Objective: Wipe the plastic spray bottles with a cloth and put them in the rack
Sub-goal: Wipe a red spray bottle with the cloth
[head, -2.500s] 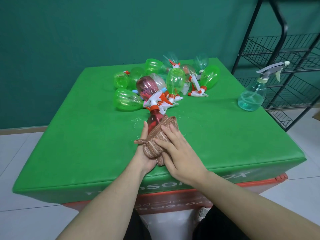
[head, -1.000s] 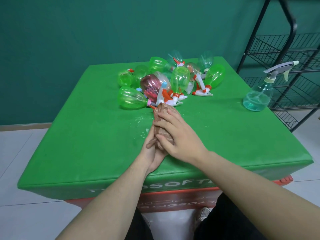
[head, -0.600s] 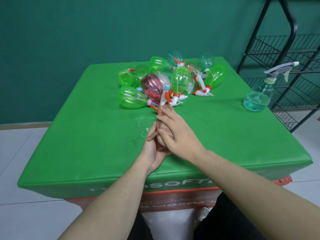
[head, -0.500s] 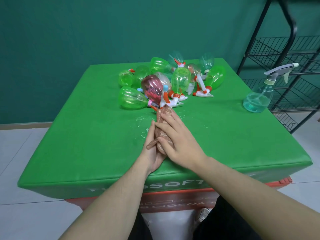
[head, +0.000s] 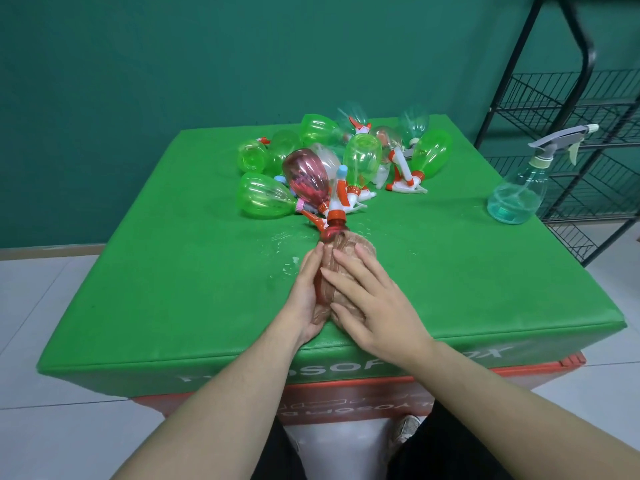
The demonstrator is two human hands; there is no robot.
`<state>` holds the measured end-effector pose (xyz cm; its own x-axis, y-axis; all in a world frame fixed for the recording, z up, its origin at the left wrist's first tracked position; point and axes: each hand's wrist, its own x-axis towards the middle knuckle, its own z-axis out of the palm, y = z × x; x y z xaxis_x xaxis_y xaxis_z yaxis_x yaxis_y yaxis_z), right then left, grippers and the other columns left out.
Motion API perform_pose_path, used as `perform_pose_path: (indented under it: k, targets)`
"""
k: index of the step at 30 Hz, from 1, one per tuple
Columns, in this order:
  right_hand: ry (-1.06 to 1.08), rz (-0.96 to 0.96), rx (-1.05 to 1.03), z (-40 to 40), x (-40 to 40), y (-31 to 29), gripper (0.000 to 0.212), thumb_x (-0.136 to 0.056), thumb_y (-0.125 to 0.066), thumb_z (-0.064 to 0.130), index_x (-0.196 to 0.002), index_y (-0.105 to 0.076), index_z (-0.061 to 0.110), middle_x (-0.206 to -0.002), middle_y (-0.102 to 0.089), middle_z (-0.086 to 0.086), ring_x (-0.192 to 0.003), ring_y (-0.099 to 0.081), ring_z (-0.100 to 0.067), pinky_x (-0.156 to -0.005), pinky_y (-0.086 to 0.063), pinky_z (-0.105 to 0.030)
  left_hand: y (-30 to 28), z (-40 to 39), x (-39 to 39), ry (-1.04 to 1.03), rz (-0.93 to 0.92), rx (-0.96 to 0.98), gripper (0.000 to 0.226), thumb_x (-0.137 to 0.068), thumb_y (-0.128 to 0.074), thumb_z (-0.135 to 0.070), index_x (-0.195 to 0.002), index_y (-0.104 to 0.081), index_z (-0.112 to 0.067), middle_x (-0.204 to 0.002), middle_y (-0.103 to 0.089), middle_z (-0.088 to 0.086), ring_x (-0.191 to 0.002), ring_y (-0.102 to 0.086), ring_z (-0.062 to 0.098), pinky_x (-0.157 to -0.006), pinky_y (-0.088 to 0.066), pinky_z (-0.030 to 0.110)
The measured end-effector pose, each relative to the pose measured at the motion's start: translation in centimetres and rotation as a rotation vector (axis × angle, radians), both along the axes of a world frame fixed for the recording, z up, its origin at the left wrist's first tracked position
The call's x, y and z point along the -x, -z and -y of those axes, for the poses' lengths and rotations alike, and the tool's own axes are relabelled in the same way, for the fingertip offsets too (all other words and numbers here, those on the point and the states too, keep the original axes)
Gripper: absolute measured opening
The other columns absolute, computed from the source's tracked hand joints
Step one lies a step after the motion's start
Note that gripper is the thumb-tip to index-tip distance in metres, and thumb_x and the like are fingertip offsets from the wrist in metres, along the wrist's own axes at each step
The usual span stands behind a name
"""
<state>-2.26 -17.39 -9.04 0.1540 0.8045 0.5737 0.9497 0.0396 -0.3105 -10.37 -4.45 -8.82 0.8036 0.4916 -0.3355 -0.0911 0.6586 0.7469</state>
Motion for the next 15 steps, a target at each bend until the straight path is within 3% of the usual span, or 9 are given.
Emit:
perform_pose_path:
  k: [4, 7, 9, 12, 15]
  targets:
    - [0.050, -0.133, 0.058, -1.4, -1.0, -2.1, 0.057, -0.099, -0.052, 0.039, -0.153, -0.044, 0.021, -0.165, -0.029, 0.001, -0.156, -0.014, -0.019, -0.126, -0.019, -0.046, 0.2, -0.1, 0.2, 0.036, 0.065, -0.002, 0.079, -0.079, -0.076, -0.057, -0.144, -0.055, -0.016, -0.136, -0.064, 0.017, -0.109, -0.065, 0.031, -0.098, -0.053, 0.044]
    - [0.071, -0.257, 0.103, -2.4, -1.9, -3.4, 0.057, -0.101, -0.048, 0.042, -0.154, -0.041, 0.023, -0.165, -0.029, 0.006, -0.154, -0.020, -0.011, -0.126, -0.020, -0.040, -0.5, 0.2, 0.1, 0.060, 0.096, -0.024, 0.051, -0.088, -0.058, -0.041, -0.133, -0.061, -0.018, -0.121, -0.072, 0.011, -0.101, -0.071, 0.022, -0.083, -0.060, 0.041]
    - [0.097, -0.438, 0.136, -3.0, -2.1, -4.0, 0.055, -0.104, -0.047, 0.041, -0.156, -0.037, 0.028, -0.165, -0.026, 0.013, -0.151, -0.020, 0.001, -0.125, -0.020, -0.031, -0.8, 0.4, 0.0, 0.072, 0.092, -0.035, 0.046, -0.085, -0.057, -0.040, -0.126, -0.063, -0.019, -0.114, -0.074, 0.011, -0.097, -0.073, 0.023, -0.079, -0.062, 0.044]
    - [0.161, -0.681, 0.171, -3.6, -2.0, -4.4, 0.052, -0.107, -0.044, 0.040, -0.157, -0.033, 0.033, -0.163, -0.031, 0.014, -0.145, -0.027, 0.006, -0.123, -0.023, -0.028, -0.7, 0.3, 0.1, 0.093, 0.086, 0.003, 0.039, -0.098, -0.047, -0.041, -0.120, -0.068, -0.016, -0.113, -0.075, 0.013, -0.097, -0.073, 0.026, -0.089, -0.058, 0.049]
    - [0.171, -0.628, 0.177, -3.5, -1.4, -4.0, 0.053, -0.107, -0.040, 0.042, -0.158, -0.030, 0.032, -0.165, -0.026, 0.011, -0.148, -0.022, 0.003, -0.124, -0.019, -0.029, -0.3, 0.0, 0.0, 0.063, 0.072, 0.043, 0.042, -0.104, -0.038, -0.041, -0.118, -0.069, -0.015, -0.115, -0.074, 0.015, -0.098, -0.072, 0.027, -0.090, -0.055, 0.050]
